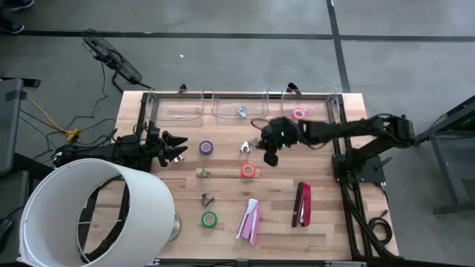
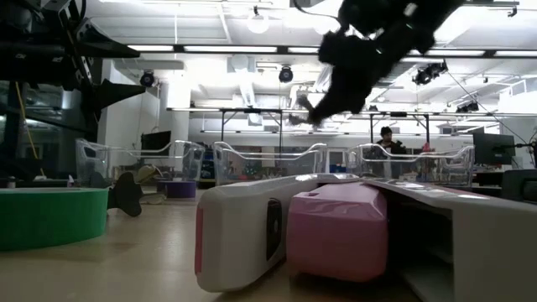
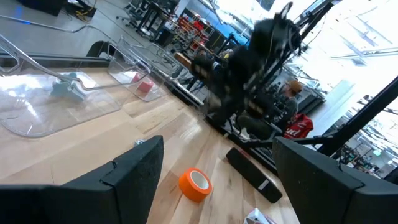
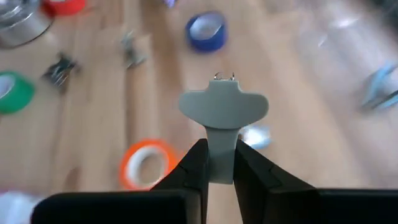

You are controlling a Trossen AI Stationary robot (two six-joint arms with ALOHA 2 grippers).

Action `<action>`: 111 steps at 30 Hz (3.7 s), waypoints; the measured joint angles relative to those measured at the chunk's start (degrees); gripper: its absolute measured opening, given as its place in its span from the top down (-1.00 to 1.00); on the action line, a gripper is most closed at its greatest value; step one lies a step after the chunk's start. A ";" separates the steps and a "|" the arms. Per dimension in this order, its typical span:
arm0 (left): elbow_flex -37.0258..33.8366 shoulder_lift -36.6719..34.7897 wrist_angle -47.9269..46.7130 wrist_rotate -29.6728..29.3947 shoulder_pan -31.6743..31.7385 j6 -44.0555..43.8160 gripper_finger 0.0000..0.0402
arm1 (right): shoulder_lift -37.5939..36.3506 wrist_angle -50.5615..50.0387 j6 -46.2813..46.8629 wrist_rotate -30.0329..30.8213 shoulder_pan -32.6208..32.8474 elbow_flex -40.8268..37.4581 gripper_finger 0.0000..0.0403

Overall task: Pick and place Stapler, Stapler remover, tape
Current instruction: Put the right gray stapler remover into the middle transparent bin, then put the orange tape into the right transparent bin

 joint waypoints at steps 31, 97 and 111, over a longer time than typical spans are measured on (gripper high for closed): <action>0.00 -0.02 0.00 -0.02 -0.01 -0.02 -0.47 | 32.61 -29.92 -5.98 2.61 -21.83 43.58 0.72; 0.00 0.00 0.00 -0.01 -0.01 -0.01 -0.47 | 27.41 -40.65 19.59 -9.17 -20.17 45.13 -0.04; 0.00 -0.01 0.00 -0.02 -0.01 -0.01 -0.47 | 25.46 -45.36 18.08 -8.52 -15.12 45.13 -0.01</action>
